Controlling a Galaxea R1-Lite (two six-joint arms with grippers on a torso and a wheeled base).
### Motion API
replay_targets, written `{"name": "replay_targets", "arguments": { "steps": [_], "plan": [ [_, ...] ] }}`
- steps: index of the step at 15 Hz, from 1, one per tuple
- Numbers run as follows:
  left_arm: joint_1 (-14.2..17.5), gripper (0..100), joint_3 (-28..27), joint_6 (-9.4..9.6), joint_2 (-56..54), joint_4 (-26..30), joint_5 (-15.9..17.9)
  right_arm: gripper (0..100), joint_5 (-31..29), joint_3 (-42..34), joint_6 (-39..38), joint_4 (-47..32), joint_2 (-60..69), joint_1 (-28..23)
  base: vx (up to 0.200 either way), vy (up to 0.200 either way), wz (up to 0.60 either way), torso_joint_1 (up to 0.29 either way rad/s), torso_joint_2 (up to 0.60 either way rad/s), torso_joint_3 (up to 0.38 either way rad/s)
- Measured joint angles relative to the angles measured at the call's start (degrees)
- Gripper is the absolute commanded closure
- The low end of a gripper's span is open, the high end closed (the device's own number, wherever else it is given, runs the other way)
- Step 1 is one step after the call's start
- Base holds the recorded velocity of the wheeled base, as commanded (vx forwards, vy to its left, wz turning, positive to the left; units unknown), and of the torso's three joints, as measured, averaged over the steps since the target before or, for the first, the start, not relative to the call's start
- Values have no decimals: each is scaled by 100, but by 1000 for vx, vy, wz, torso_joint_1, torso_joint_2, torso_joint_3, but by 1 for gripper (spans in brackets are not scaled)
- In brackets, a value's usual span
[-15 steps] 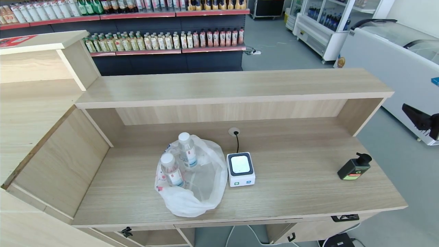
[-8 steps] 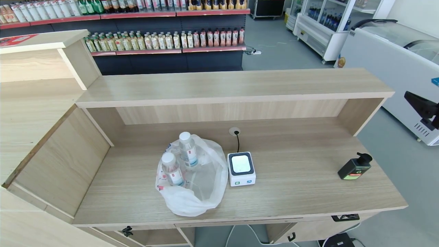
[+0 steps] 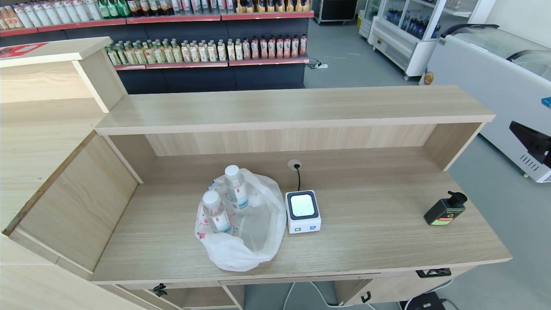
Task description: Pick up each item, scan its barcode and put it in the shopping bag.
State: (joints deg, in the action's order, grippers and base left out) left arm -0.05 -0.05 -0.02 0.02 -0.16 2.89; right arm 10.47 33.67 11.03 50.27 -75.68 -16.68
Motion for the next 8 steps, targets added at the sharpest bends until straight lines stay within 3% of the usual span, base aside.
{"name": "replay_targets", "arguments": {
  "steps": [5, 7, 8],
  "plan": [
    [-5, 0, 5, 2, 0, 0, 0, 0, -311, -140, 60, 145, -343, -361, -200, 0, 0, -11, 11, 12],
    [0, 0, 5, 2, 0, 2, 1, 0, -546, -160, 79, 591, -686, -479, -200, 0, 0, 10, 7, 2],
    [0, 0, 5, 2, 0, 2, 0, 0, -601, -178, 111, 950, -916, -545, 0, 0, 0, 0, 0, 0]
  ]
}}
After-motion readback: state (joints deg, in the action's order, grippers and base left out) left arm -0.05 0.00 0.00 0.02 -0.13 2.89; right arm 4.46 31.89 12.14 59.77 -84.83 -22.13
